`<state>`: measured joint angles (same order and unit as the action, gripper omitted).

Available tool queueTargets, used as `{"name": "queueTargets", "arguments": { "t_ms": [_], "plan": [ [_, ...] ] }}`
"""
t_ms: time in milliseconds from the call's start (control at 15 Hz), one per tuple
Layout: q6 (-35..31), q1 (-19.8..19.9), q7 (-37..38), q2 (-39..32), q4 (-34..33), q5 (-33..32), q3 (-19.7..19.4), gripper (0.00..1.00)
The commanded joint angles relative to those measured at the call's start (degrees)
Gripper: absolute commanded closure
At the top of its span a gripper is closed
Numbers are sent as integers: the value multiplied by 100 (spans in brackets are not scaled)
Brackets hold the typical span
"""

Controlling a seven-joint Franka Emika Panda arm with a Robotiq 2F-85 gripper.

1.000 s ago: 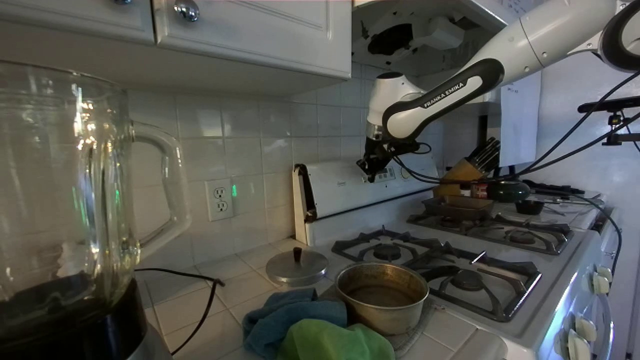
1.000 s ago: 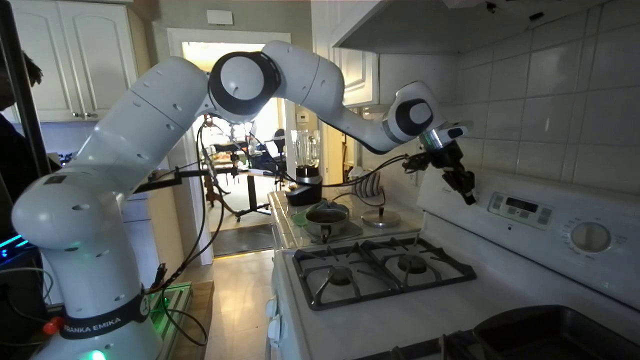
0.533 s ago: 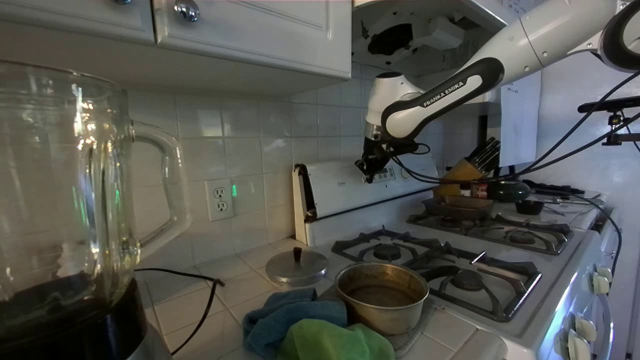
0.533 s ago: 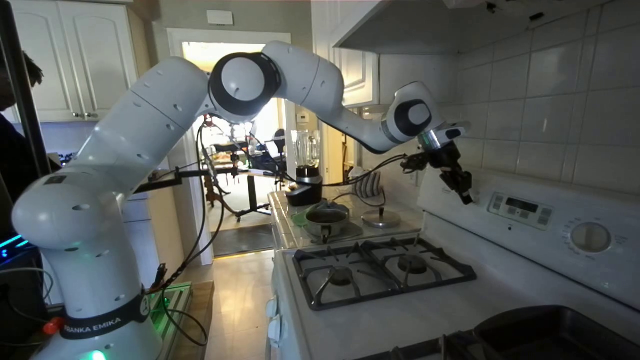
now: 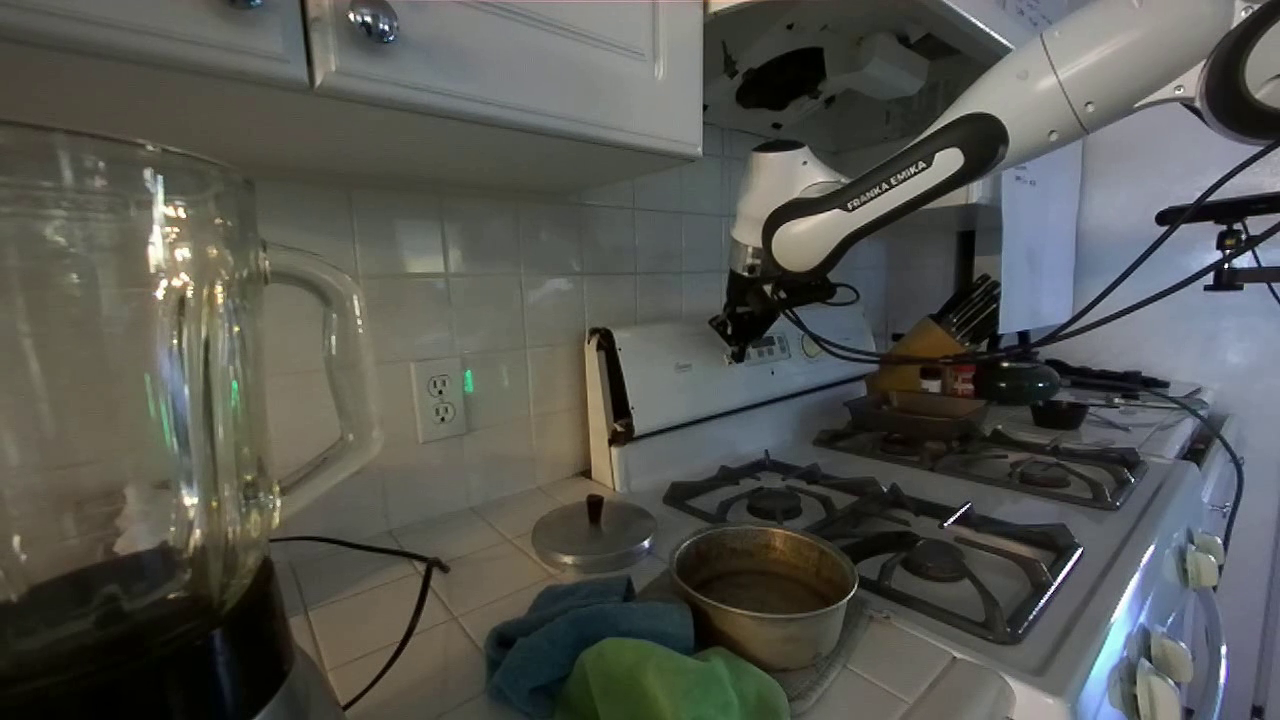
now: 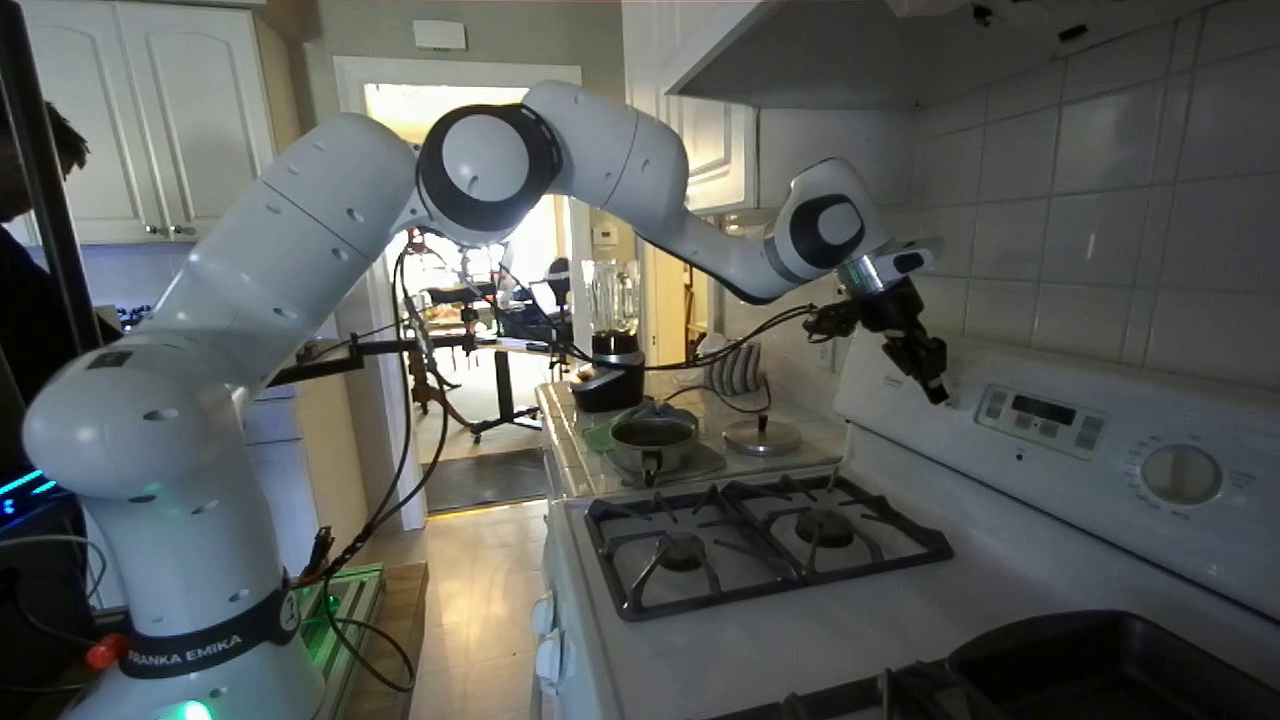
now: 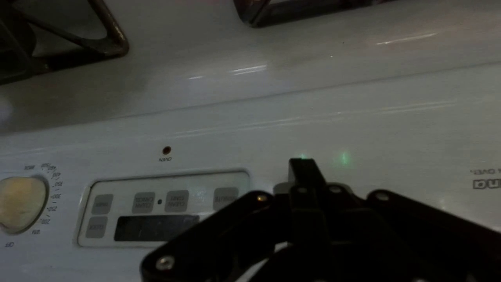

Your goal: Flip a switch on the stove

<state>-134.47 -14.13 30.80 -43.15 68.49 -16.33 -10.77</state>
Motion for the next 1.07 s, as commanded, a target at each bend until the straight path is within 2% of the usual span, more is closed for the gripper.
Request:
{"name": "queueTargets", "arguments": {
  "t_ms": [0, 1000],
  "plan": [
    [154, 93, -41, -118, -246, 172, 99, 100],
    [188, 136, -38, -228, -344, 281, 141, 100]
  ]
}}
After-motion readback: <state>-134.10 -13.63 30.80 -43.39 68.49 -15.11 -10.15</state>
